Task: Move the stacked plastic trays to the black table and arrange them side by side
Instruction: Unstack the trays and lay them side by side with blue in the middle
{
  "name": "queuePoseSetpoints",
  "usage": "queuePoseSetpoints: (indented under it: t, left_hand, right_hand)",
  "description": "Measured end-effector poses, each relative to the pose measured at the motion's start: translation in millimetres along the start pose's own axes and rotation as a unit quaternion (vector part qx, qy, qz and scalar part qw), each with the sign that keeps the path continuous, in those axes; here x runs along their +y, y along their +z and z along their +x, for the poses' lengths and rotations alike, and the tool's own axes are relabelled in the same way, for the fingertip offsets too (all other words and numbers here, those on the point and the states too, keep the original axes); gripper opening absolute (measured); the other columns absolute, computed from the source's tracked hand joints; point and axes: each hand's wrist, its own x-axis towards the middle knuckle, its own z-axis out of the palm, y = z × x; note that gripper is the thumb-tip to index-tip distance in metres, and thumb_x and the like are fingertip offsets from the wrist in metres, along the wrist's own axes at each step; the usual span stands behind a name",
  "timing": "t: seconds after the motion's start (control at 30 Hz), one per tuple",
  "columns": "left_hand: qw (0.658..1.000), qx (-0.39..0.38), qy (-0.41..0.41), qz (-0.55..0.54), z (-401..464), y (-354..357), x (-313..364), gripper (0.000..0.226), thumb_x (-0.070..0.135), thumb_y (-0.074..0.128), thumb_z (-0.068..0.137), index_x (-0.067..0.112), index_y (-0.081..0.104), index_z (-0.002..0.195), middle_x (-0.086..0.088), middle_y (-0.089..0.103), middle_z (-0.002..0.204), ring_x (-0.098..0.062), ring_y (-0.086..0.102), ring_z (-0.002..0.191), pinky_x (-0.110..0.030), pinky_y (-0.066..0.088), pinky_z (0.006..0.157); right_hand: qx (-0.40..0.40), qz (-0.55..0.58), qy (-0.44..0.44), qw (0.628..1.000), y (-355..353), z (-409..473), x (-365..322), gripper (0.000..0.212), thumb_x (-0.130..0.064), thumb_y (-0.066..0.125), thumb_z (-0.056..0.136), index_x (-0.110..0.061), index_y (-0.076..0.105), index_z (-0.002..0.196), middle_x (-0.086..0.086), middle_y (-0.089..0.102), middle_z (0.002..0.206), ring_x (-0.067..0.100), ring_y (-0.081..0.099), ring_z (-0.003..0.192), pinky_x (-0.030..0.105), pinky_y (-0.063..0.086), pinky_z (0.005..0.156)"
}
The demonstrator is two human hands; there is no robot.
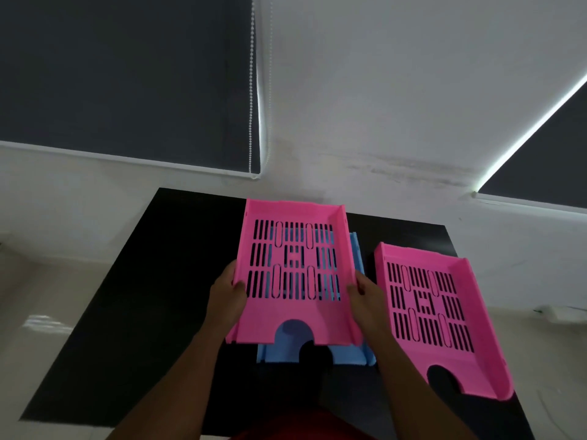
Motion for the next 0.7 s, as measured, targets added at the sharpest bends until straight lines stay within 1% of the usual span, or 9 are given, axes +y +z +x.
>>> queuePoseSetpoints:
  t: [0.07,0.17,0.27,0.3,0.37,0.43,0.5,0.57,0.7]
  left_hand:
    - [1.000,0.018,0.002,0.005,-0.7,-20.5,-3.9,0.032,0.005,0.046,0.098,0.021,0.058,0.124,-0.001,0.069,0.097,-0.013,0.070,0.083,-0.025,0.053,0.065]
    - [0.999,0.043,0.003,0.005,-4.6,-54.7,-11.8,0.030,0.004,0.046,0.098,0.017,0.059,0.121,-0.002,0.069,0.097,-0.015,0.070,0.084,-0.031,0.057,0.070]
    - [0.997,0.081,-0.004,0.017,-8.6,-88.4,-23.7,0.034,0.002,0.044,0.097,0.017,0.058,0.124,-0.003,0.068,0.099,-0.016,0.070,0.087,-0.033,0.057,0.071]
    - [0.995,0.094,-0.010,0.022,-9.7,-98.1,-28.4,0.036,0.000,0.043,0.097,0.016,0.058,0.126,-0.003,0.068,0.100,-0.017,0.069,0.087,-0.034,0.057,0.072]
    - [0.993,0.111,-0.024,0.025,-13.8,-116.4,-38.1,0.040,-0.002,0.042,0.096,0.015,0.057,0.129,-0.004,0.068,0.102,-0.016,0.069,0.088,-0.029,0.055,0.068]
    - [0.992,0.121,-0.035,0.022,-19.0,-130.8,-47.9,0.041,-0.004,0.041,0.096,0.015,0.056,0.129,-0.003,0.068,0.102,-0.016,0.069,0.087,-0.025,0.052,0.064]
    - [0.990,0.131,-0.041,0.025,-23.8,-140.8,-56.4,0.041,-0.004,0.041,0.096,0.015,0.057,0.129,-0.004,0.068,0.101,-0.017,0.069,0.086,-0.025,0.051,0.064]
    - [0.989,0.141,-0.041,0.035,-27.9,-148.6,-63.7,0.037,-0.002,0.040,0.097,0.014,0.058,0.126,-0.004,0.068,0.099,-0.017,0.068,0.085,-0.025,0.050,0.064]
    - [0.987,0.146,-0.039,0.054,-34.0,-162.9,-79.1,0.027,0.002,0.040,0.099,0.011,0.059,0.117,-0.003,0.067,0.093,-0.014,0.067,0.080,-0.021,0.046,0.063]
  right_hand:
    - [-0.013,-0.007,-0.008,1.000,17.2,-1.2,-9.4,0.029,-0.007,0.048,0.100,-0.015,0.066,0.121,0.005,0.070,0.102,0.014,0.069,0.088,0.035,0.061,0.081]
    - [-0.041,-0.028,-0.026,0.998,46.5,-6.4,-24.1,0.025,-0.005,0.048,0.098,-0.010,0.068,0.112,0.010,0.071,0.097,0.026,0.070,0.088,0.032,0.060,0.074]
    - [-0.080,-0.042,-0.045,0.995,77.9,-12.9,-35.5,0.021,-0.009,0.048,0.099,-0.008,0.068,0.105,0.010,0.071,0.093,0.026,0.070,0.084,0.035,0.061,0.074]
    - [-0.090,-0.051,-0.048,0.993,88.0,-15.4,-39.5,0.020,-0.011,0.048,0.100,-0.007,0.067,0.104,0.011,0.070,0.092,0.024,0.069,0.080,0.031,0.060,0.069]
    - [-0.104,-0.050,-0.052,0.992,107.5,-21.7,-47.3,0.020,-0.013,0.048,0.101,-0.013,0.067,0.106,0.005,0.069,0.089,0.015,0.065,0.074,0.021,0.055,0.061]
    - [-0.112,-0.042,-0.050,0.992,124.6,-28.4,-51.9,0.021,-0.012,0.048,0.100,-0.018,0.067,0.107,-0.001,0.068,0.088,0.010,0.064,0.074,0.022,0.055,0.064]
    - [-0.123,-0.047,-0.043,0.990,137.9,-34.1,-53.9,0.021,-0.010,0.048,0.099,-0.017,0.066,0.104,0.002,0.068,0.088,0.015,0.067,0.076,0.023,0.055,0.064]
    - [-0.135,-0.050,-0.035,0.989,148.6,-38.3,-54.8,0.022,-0.009,0.047,0.099,-0.015,0.067,0.106,0.005,0.070,0.091,0.023,0.070,0.082,0.028,0.059,0.068]
    - [-0.158,-0.050,-0.030,0.986,162.8,-49.2,-58.4,0.024,-0.008,0.047,0.099,-0.017,0.065,0.112,0.004,0.070,0.093,0.024,0.071,0.085,0.038,0.063,0.076]
